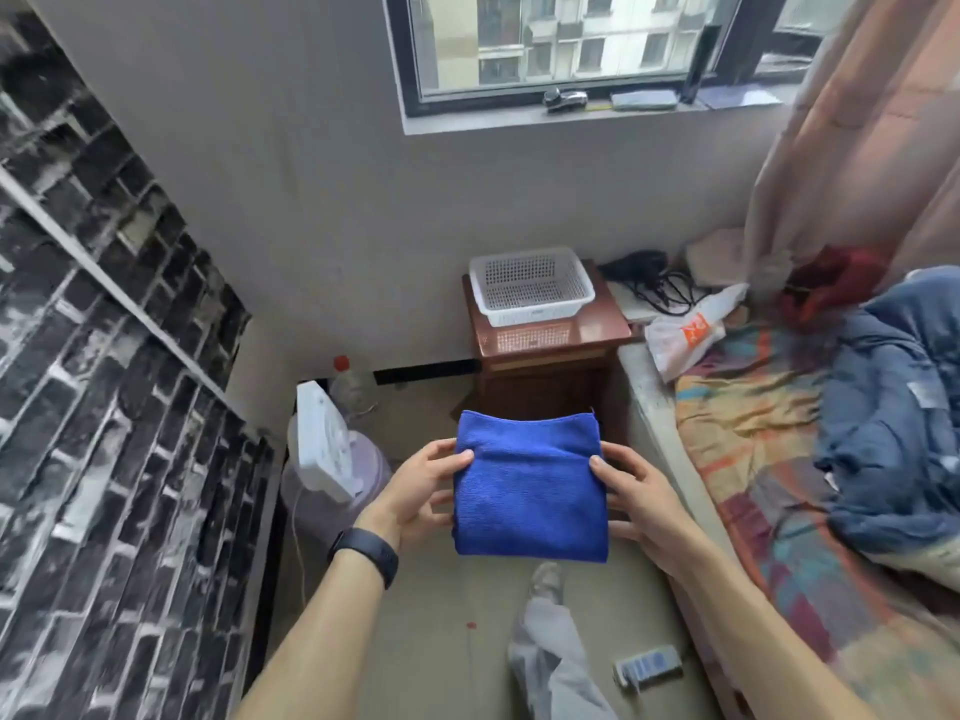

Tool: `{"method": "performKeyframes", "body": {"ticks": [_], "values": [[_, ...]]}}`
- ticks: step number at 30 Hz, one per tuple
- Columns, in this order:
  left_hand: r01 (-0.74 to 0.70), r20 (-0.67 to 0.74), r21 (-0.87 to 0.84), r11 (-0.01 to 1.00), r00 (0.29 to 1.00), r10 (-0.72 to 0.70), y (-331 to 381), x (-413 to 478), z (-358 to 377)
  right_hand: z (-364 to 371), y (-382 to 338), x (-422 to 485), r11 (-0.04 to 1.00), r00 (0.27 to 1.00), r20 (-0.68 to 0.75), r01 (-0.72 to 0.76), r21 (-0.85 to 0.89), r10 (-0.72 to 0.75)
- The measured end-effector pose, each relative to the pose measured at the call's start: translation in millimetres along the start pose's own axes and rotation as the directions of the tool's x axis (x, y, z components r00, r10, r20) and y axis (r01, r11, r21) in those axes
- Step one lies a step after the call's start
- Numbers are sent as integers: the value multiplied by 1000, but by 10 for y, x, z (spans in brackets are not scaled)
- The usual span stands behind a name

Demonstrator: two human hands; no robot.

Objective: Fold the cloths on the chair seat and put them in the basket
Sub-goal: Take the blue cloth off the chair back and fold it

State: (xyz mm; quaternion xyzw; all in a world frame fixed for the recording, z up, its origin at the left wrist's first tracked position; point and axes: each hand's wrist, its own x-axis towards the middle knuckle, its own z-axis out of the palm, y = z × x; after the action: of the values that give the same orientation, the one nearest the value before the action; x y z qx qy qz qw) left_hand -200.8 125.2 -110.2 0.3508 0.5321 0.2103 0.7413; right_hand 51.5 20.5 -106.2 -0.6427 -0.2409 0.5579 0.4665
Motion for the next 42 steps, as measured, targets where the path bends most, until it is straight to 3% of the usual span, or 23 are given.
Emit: {"method": "performKeyframes", "body": {"ticks": [10, 23, 33, 42], "values": [[70, -110, 10, 998, 992, -68, 1275, 1838, 258, -125, -860, 2091, 995, 996, 20, -91, 50, 91], [166, -231, 21, 986, 960, -156, 2477, 4178, 520, -271, -1683, 4672, 974, 973, -44, -226, -30, 224], [251, -454, 213, 944, 881, -131, 2772, 5687, 537, -179, -1717, 6380, 928, 925, -145, -364, -77, 351], [396, -586, 454, 798, 807, -67, 2599, 6332, 666, -111, -1300, 7225, 896, 902, -121, -428, -117, 415]]}}
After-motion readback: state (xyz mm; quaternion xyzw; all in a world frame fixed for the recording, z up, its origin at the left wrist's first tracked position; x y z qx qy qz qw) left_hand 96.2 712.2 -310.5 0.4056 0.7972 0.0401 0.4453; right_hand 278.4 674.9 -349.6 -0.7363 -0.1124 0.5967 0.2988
